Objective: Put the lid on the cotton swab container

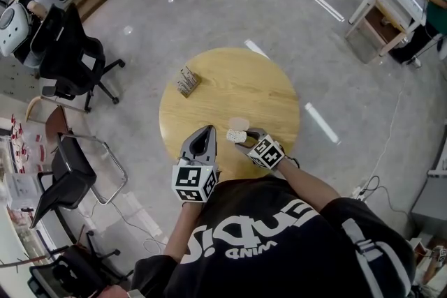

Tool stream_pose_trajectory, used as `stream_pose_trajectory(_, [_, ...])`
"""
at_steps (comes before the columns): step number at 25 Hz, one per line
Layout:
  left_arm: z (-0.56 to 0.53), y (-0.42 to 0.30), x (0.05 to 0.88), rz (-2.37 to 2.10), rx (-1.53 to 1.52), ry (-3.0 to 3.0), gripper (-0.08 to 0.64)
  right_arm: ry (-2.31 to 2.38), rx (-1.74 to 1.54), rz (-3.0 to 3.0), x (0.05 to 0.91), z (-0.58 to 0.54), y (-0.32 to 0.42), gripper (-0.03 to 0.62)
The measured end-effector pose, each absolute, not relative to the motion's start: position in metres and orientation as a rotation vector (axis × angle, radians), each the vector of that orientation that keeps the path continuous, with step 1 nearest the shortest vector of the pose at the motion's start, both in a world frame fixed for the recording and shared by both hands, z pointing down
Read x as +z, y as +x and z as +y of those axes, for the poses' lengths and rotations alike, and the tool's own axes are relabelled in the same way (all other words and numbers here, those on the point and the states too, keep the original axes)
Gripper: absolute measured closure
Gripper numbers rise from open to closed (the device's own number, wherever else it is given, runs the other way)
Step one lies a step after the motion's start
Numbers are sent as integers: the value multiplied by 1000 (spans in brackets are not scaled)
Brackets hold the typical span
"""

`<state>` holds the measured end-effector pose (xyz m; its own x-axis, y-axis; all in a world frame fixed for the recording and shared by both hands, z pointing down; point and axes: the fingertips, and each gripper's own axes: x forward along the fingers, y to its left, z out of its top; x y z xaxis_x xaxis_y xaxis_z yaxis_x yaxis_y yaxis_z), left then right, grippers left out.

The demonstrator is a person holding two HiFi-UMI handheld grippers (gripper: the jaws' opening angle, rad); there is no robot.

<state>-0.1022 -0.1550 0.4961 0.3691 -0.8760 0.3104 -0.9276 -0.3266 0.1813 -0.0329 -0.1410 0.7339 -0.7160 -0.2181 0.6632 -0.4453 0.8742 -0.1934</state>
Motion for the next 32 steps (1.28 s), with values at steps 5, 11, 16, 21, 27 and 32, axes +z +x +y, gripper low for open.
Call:
stream_pose_trajectory(5, [-155, -98, 496, -1589, 236, 2334, 548, 473, 447, -2378, 735, -140, -32, 368])
stream_pose_trajectory(11, [-155, -95, 493, -1572, 222, 2360, 548, 478, 456, -2379, 736, -140, -31, 368])
stream_pose_trajectory(16, [-157, -94, 489, -1576, 212, 2379, 528, 479, 456, -2383, 734, -140, -32, 370])
stream_pose_trajectory(21, [-159, -93, 489, -1571, 209, 2390, 459, 477, 457, -2380, 733, -141, -32, 370])
stream_pose_trajectory(27, [-161, -94, 494, -1562, 201, 2386, 402, 479, 461, -2374, 737, -140, -32, 370])
stream_pose_trajectory(32, [-163, -92, 494, -1544, 202, 2388, 402, 483, 459, -2370, 737, -140, -32, 373])
